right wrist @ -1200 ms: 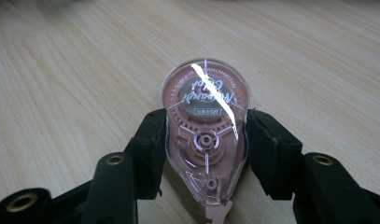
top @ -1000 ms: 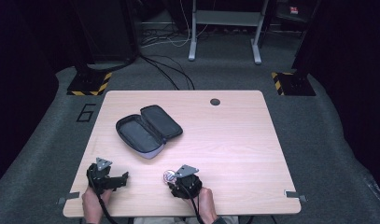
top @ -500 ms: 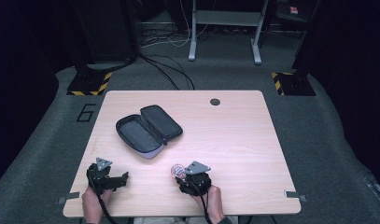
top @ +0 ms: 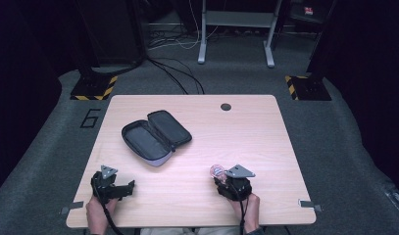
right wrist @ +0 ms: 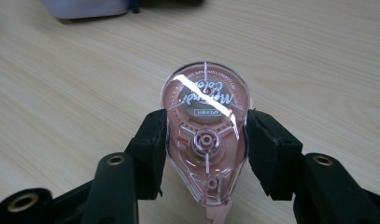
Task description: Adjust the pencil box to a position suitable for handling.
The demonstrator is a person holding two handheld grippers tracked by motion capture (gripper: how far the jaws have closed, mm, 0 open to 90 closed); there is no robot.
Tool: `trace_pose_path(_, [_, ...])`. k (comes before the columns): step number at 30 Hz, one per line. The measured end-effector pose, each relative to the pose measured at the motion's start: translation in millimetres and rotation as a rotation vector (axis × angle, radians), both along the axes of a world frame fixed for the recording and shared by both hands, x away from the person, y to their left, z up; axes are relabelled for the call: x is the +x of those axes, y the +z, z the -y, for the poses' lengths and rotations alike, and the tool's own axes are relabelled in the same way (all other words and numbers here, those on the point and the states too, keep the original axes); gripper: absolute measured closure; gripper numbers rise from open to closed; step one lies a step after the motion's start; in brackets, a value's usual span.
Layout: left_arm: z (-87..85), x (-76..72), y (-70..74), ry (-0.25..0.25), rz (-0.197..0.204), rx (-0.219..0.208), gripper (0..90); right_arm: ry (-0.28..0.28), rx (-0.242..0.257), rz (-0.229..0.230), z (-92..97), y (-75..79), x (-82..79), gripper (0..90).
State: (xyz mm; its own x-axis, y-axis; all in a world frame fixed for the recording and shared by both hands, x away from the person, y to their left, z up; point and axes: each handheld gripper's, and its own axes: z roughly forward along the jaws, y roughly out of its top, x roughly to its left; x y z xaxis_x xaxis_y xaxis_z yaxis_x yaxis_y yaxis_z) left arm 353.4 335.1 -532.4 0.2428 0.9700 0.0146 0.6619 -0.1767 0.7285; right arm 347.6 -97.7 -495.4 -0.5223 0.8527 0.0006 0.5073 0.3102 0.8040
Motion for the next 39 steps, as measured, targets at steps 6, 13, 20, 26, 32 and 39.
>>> trace_pose_path(6, [-0.1, 0.1, 0.0, 0.000, 0.000, -0.001, 0.5, -0.094, -0.012, -0.004, 35.4, -0.6, 1.8, 49.7])
trace_pose_path(13, [-0.1, 0.1, 0.0, -0.001, -0.001, -0.001, 0.5, -0.200, -0.016, -0.021, 77.3, -7.0, 6.1, 49.7])
trace_pose_path(20, [-0.7, 0.5, 0.3, -0.006, -0.007, -0.007, 0.5, -0.262, -0.011, -0.049, 104.0, -20.5, 10.1, 49.6])
trace_pose_path(26, [-0.4, 1.0, 0.1, -0.008, -0.011, -0.020, 0.4, -0.267, -0.020, -0.070, 109.2, -29.3, 11.6, 49.5])
trace_pose_path(32, [-1.0, 1.4, 0.2, -0.016, -0.007, -0.015, 0.6, -0.275, 0.001, -0.078, 111.4, -29.2, 13.9, 44.8])
trace_pose_path(39, [-7.2, 2.9, 2.1, -0.039, -0.004, -0.057, 0.3, -0.264, 0.025, -0.090, 117.1, -27.2, 12.5, 14.1])
